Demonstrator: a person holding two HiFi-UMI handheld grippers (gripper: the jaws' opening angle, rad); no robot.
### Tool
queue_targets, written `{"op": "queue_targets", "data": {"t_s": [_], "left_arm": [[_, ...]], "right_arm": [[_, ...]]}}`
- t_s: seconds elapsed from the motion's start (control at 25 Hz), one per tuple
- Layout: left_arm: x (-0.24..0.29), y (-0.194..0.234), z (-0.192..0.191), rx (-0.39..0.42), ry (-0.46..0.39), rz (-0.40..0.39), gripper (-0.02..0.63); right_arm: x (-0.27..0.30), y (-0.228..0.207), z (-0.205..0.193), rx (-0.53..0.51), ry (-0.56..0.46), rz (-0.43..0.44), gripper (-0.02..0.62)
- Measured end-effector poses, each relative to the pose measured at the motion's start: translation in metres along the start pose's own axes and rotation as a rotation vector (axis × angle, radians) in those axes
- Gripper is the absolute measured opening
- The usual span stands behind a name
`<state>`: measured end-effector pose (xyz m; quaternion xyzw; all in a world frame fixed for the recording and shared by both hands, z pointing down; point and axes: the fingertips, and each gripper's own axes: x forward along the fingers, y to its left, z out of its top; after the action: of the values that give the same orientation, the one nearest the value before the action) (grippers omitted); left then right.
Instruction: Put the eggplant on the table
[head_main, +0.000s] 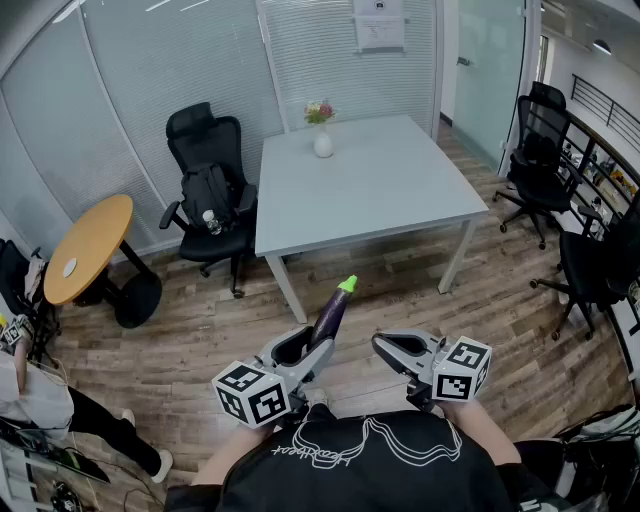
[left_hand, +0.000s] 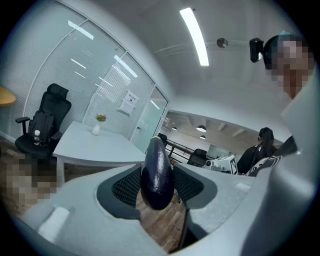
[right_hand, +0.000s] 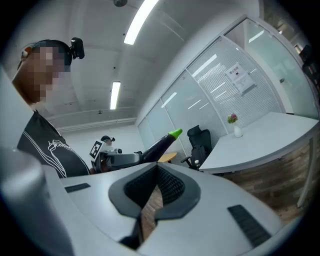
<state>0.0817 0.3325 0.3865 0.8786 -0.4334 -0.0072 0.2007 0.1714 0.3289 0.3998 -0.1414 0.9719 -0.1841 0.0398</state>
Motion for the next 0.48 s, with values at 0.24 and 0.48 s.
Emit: {"op": "queue_targets", "data": {"t_s": [0.24, 0.48], "left_arm": [[0.001, 0.001, 0.002, 0.029, -0.003, 0.012, 0.208], [0.009, 0.003, -0.002, 0.024, 0.006, -0.005, 0.207]], "right_arm": [[-0.004, -0.006, 0.004, -0.009, -0.008, -0.021, 0.008], [-0.002, -0.012, 0.006, -0.004, -0.040, -0.033, 0.008]]}}
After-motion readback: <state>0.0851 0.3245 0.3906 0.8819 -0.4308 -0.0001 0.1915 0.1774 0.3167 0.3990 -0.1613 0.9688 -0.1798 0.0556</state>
